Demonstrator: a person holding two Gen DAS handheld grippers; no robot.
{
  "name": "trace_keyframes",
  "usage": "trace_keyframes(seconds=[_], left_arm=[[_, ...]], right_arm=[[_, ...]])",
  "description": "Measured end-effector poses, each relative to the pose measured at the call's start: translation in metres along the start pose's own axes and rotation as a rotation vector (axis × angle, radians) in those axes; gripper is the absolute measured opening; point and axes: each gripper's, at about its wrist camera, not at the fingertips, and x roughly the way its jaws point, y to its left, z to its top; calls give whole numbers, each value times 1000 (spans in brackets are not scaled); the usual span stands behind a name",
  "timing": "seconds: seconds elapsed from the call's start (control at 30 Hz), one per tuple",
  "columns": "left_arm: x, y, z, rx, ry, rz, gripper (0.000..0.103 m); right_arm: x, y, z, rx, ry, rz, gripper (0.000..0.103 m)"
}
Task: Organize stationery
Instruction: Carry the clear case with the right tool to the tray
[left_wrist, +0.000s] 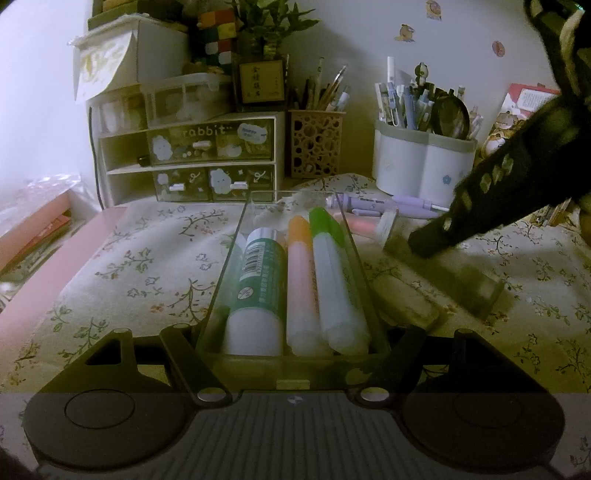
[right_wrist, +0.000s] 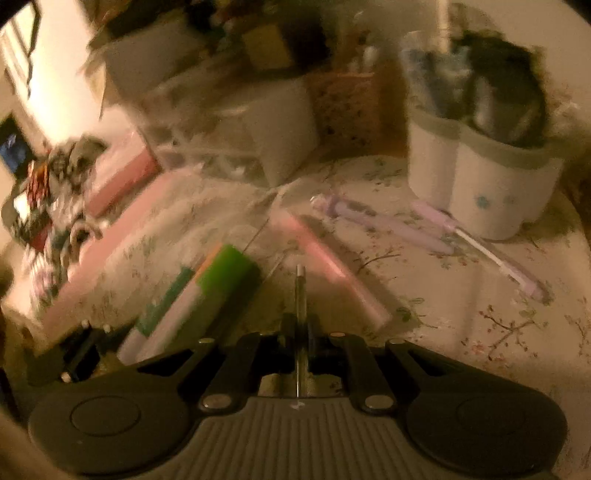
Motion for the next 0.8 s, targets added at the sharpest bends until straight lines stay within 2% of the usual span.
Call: trace_keyframes(seconds=[0.17,0.33,0.43,0.6,0.8], left_arm=[[0,0,0,1,0,0,73],[0,0,0,0,0,1,73],[0,0,0,2,0,1,73],[0,0,1,4,0,2,73],[1,1,1,5,-1,1,73]], right_arm=[[-25,-10,5,161,-92,66,11],[-33,-12,12,352,-138,181,11],[-26,-5,16,411,-129,217,11],[3,0,17,524,-49,270,11],[23,16,22,510,-4,290,12]])
